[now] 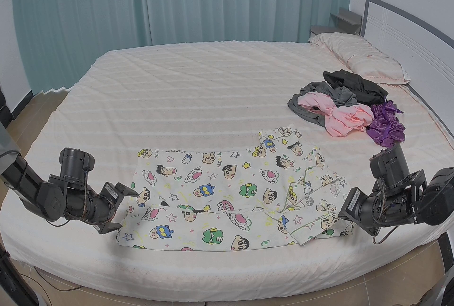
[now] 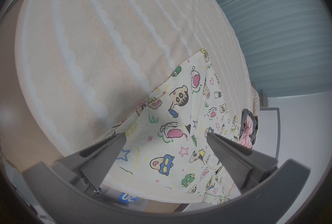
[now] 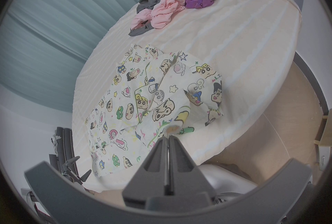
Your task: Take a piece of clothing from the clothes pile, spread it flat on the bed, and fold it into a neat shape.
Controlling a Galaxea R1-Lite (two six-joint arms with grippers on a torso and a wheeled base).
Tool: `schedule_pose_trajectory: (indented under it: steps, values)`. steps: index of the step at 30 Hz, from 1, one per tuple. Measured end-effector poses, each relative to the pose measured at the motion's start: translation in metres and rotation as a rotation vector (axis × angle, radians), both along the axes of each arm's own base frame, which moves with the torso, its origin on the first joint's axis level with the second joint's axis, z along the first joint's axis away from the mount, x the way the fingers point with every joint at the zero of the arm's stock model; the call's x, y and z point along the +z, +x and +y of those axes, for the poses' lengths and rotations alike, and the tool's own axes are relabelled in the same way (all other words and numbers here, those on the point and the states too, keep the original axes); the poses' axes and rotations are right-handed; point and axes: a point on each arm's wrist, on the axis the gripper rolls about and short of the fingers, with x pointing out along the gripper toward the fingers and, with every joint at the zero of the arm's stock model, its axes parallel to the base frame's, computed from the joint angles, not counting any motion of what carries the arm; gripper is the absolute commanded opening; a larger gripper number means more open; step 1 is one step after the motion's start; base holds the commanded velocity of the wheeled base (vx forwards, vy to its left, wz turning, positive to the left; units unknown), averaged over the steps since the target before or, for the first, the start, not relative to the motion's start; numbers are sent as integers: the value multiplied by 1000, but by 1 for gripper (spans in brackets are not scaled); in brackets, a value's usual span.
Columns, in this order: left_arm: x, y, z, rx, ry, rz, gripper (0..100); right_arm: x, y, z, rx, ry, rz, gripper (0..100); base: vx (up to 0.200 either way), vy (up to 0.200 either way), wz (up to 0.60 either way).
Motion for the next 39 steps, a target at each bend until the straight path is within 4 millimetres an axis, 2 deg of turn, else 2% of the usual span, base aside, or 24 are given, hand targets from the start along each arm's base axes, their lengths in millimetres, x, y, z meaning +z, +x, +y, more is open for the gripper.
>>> schedule_pose_trajectory:
  steps: [3,4,15,24,29,39]
  values:
    - [0,0,0,0,0,1,100,-1,-4,3,15,-3,4,0,0,0,0]
    - [0,0,0,0,0,2,100,-1,-5,3,19,-5,7,100,0,0,0]
    - [0,0,0,0,0,2,100,-6,-19,3,86,-54,32,100,0,0,0]
    - [0,-1,0,0,0,-1,100,0,-9,11,104,-26,5,100,0,0,0]
    - [1,-1,0,-2,0,-2,100,-5,6,28,130,-13,13,100,0,0,0]
    - [1,-1,-1,-2,0,-2,100,-21,39,82,177,26,27,100,0,0,0]
